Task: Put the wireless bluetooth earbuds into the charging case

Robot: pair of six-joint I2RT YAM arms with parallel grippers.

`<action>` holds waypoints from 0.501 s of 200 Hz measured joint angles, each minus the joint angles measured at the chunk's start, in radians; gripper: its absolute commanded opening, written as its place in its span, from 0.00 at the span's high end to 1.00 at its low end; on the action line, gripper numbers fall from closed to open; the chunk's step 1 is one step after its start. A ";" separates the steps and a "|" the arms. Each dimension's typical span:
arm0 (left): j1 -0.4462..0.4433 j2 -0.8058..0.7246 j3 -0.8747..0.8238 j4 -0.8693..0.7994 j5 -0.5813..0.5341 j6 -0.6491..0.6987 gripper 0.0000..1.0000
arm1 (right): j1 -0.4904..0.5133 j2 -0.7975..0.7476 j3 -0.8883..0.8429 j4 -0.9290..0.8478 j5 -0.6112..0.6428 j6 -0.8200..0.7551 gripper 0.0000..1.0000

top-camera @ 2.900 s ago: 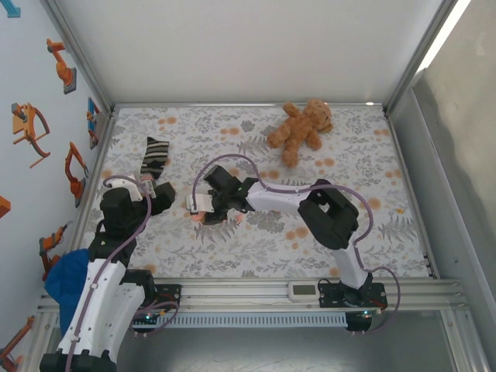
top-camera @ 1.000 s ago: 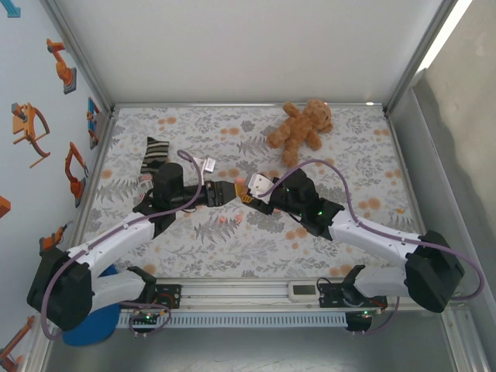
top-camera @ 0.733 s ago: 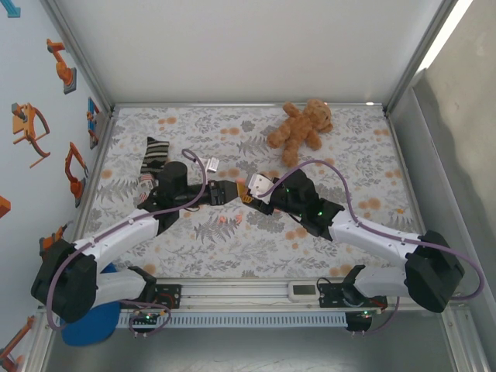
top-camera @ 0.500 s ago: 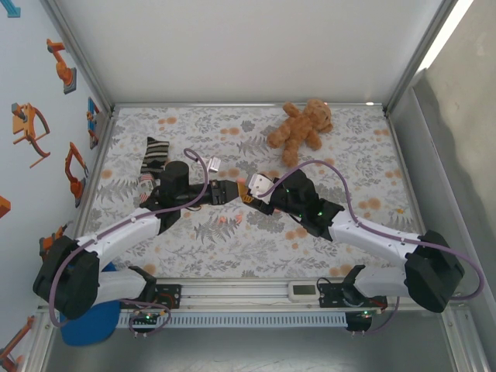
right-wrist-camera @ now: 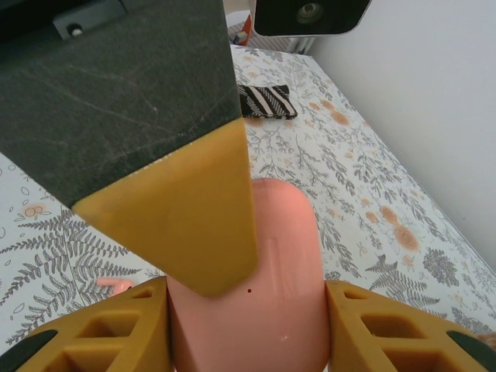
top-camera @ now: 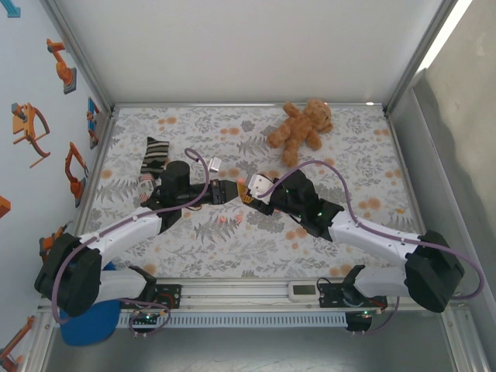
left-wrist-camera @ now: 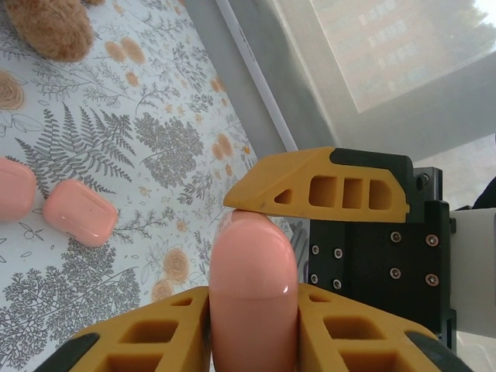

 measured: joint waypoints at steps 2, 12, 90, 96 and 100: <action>0.000 0.000 0.000 0.000 0.000 0.001 0.73 | 0.000 0.000 0.000 0.000 0.000 0.000 0.61; 0.000 0.000 0.000 -0.001 -0.002 0.001 0.75 | 0.000 0.000 0.000 0.000 0.003 0.000 0.60; 0.000 -0.002 0.000 -0.002 -0.002 0.001 0.86 | 0.002 -0.009 0.002 -0.026 0.007 0.034 0.29; 0.000 -0.004 0.000 -0.002 -0.003 0.002 0.87 | 0.002 -0.016 0.002 -0.032 0.007 0.044 0.26; 0.000 -0.005 0.000 -0.002 -0.003 0.002 0.88 | 0.002 -0.022 0.002 -0.037 0.007 0.050 0.24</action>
